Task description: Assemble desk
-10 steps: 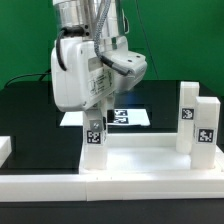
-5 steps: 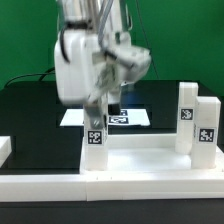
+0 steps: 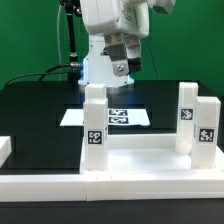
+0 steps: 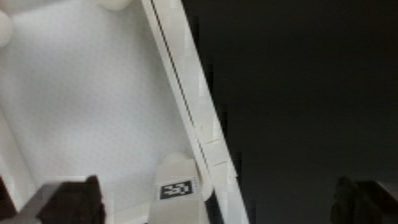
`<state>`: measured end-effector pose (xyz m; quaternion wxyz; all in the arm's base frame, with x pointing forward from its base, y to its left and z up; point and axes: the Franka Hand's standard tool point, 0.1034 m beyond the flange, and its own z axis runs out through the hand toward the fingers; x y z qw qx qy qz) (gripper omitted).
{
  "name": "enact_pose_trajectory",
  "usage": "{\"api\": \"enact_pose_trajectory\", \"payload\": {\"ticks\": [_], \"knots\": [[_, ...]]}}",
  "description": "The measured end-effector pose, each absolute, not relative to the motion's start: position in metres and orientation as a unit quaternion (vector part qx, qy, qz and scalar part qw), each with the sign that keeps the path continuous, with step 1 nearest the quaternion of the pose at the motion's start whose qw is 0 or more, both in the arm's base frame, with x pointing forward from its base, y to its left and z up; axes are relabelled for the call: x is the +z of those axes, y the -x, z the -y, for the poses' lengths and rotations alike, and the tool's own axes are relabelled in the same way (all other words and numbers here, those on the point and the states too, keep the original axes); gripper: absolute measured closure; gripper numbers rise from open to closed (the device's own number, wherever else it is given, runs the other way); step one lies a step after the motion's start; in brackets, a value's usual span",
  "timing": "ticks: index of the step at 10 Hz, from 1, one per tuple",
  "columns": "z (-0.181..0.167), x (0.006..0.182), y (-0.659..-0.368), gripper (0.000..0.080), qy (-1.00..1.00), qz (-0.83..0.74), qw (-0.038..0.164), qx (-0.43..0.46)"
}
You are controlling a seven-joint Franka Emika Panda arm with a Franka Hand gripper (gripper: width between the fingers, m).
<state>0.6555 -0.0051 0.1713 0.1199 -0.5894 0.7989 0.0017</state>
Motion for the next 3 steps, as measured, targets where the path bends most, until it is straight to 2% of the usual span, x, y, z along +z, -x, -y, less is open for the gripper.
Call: {"api": "enact_pose_trajectory", "payload": {"ticks": [3], "knots": [[0.0048, 0.1709, -0.6554, 0.0150, 0.592, -0.797, 0.120, 0.001]]}}
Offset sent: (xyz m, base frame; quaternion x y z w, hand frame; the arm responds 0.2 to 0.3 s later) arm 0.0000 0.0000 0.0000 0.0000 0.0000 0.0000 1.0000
